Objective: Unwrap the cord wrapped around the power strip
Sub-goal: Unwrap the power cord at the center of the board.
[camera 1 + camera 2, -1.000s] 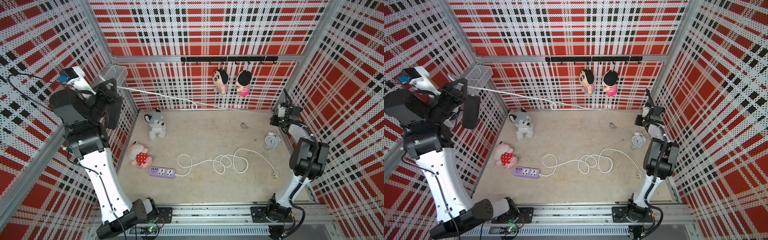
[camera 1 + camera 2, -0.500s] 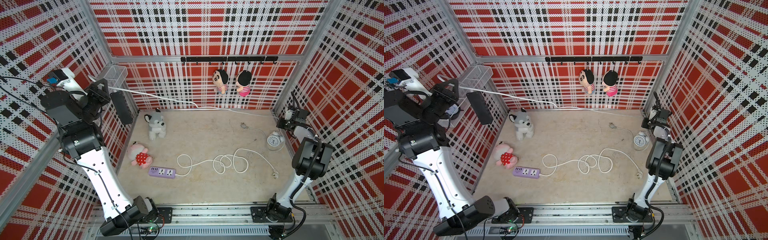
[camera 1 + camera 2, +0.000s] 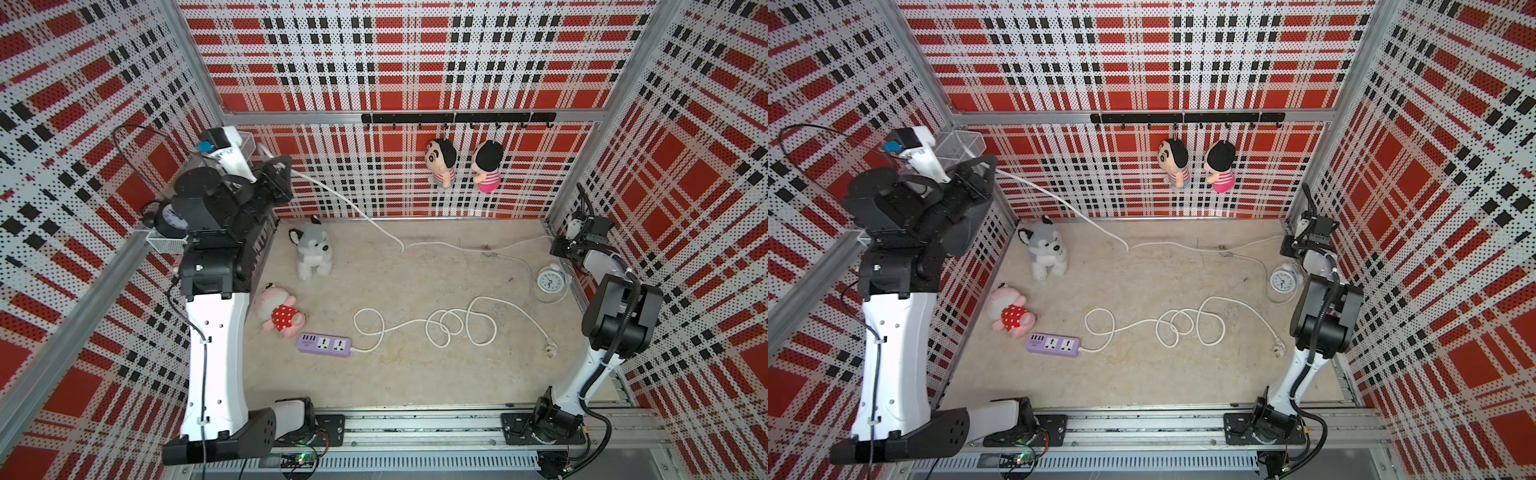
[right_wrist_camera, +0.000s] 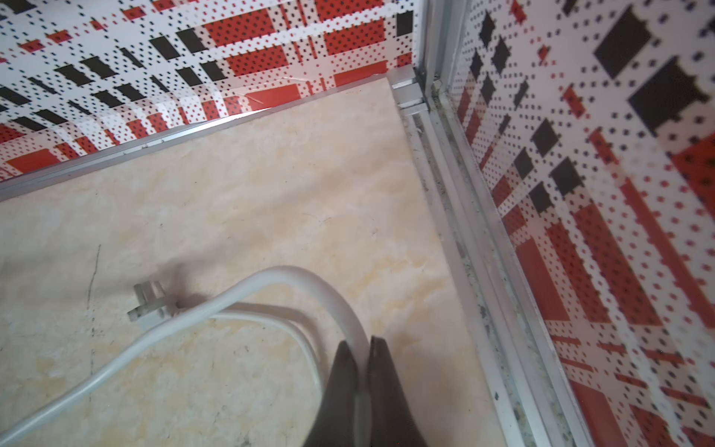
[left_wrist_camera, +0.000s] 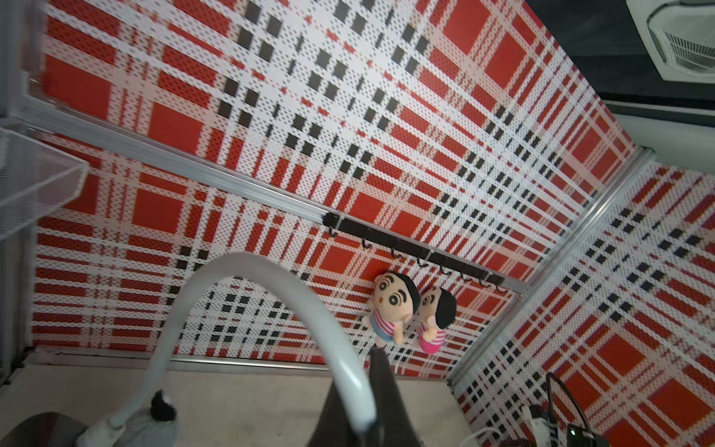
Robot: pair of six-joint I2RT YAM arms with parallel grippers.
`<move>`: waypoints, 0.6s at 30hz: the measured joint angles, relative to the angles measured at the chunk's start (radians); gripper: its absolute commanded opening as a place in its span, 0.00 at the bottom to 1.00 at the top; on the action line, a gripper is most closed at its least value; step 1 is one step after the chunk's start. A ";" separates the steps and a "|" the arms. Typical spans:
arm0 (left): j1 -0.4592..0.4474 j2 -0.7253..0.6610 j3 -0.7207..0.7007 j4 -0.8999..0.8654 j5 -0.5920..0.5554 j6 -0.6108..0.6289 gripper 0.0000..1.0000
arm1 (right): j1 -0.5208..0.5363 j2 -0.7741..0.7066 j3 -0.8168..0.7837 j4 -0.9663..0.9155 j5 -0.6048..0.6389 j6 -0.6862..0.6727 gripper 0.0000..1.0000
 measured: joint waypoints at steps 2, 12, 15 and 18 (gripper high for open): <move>-0.089 0.019 -0.008 0.001 -0.051 0.018 0.00 | 0.037 0.002 0.021 -0.010 0.001 -0.001 0.00; -0.302 0.175 -0.106 0.061 -0.136 0.035 0.00 | 0.190 0.031 0.115 -0.055 -0.004 -0.010 0.00; -0.302 0.209 -0.137 0.102 -0.138 0.034 0.00 | 0.212 0.048 0.134 -0.061 -0.009 -0.011 0.00; -0.302 0.245 -0.149 0.139 -0.145 0.037 0.00 | 0.227 0.056 0.140 -0.073 -0.015 -0.010 0.00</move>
